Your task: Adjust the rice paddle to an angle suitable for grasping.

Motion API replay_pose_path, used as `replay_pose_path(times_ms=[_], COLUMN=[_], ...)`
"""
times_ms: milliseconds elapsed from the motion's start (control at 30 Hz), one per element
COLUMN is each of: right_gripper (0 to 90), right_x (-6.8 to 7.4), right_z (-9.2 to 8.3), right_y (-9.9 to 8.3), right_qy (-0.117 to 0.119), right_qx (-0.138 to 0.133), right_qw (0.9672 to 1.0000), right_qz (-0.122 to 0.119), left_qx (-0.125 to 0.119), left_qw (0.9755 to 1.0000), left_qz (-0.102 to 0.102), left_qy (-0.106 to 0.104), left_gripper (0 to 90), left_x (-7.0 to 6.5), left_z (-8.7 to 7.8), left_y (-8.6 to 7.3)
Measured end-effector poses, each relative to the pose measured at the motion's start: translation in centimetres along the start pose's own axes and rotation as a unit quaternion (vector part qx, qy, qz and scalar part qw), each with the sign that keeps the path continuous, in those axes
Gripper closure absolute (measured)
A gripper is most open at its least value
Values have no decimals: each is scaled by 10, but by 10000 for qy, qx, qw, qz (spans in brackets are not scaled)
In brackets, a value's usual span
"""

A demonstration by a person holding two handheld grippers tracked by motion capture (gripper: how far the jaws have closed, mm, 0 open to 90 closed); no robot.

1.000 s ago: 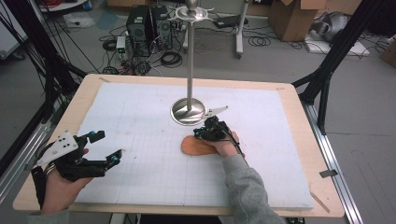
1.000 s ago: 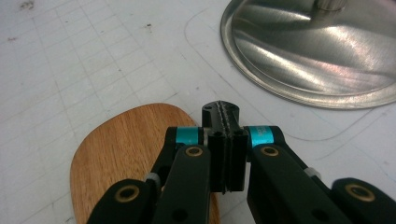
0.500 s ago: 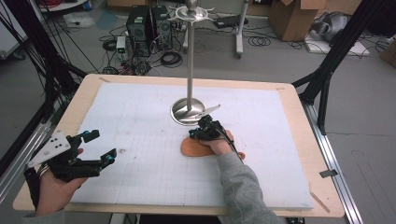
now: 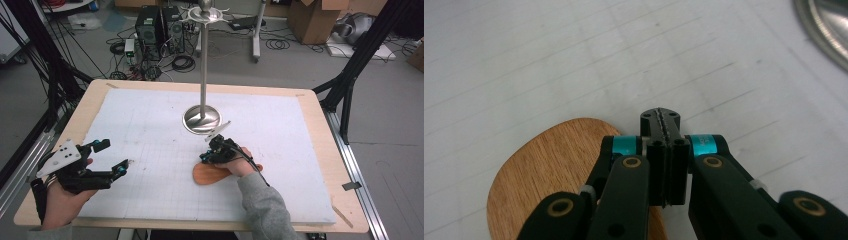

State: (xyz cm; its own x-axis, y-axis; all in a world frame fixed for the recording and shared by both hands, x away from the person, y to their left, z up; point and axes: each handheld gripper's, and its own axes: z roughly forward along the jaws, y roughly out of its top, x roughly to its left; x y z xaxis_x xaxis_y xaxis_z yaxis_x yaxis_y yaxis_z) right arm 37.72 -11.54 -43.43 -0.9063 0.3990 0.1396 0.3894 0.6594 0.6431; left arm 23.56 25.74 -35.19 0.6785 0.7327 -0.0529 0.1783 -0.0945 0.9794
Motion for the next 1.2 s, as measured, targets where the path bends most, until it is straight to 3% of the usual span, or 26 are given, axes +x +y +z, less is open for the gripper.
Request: replay_pose_path(times_ms=[233,367,467,533,667,733,833,1033,1133,1200], right_gripper=[900,900,900,900,900,900,900,900,900,900], right_x=[22,24,22,21,22,23,24,22,16,14], right_z=[-5,-10,-27,-42,-65,-75,-88,-104,-107,-106], right_y=[-2,-8,-17,-25,-51,-66,-87,-117,-128,-131], right_qy=[102,20,-80,-94,-255,-459,-524,-633,-728,-836], right_qx=[334,184,-99,-265,-265,-331,-424,-403,-332,-288], right_qw=[9988,9991,9995,9994,9992,9981,9975,9972,9967,9960], right_qz=[-343,-381,-278,-217,-183,-247,-208,-44,134,131], left_qx=[39,67,72,76,71,45,45,134,144,125], left_qw=[10000,9999,9999,9999,9999,9999,9999,9997,9997,9997], left_qz=[42,27,32,16,-4,-7,1,15,14,18], left_qy=[-67,-80,-97,-96,-108,-113,-137,-211,-209,-192], left_gripper=[95,94,94,94,94,94,94,95,94,94], left_x=[-3,-3,-3,-3,-3,-3,-5,-7,-7,-6], left_z=[5,8,9,10,9,9,10,18,18,16], left_y=[1,1,0,0,0,1,1,0,1,1])
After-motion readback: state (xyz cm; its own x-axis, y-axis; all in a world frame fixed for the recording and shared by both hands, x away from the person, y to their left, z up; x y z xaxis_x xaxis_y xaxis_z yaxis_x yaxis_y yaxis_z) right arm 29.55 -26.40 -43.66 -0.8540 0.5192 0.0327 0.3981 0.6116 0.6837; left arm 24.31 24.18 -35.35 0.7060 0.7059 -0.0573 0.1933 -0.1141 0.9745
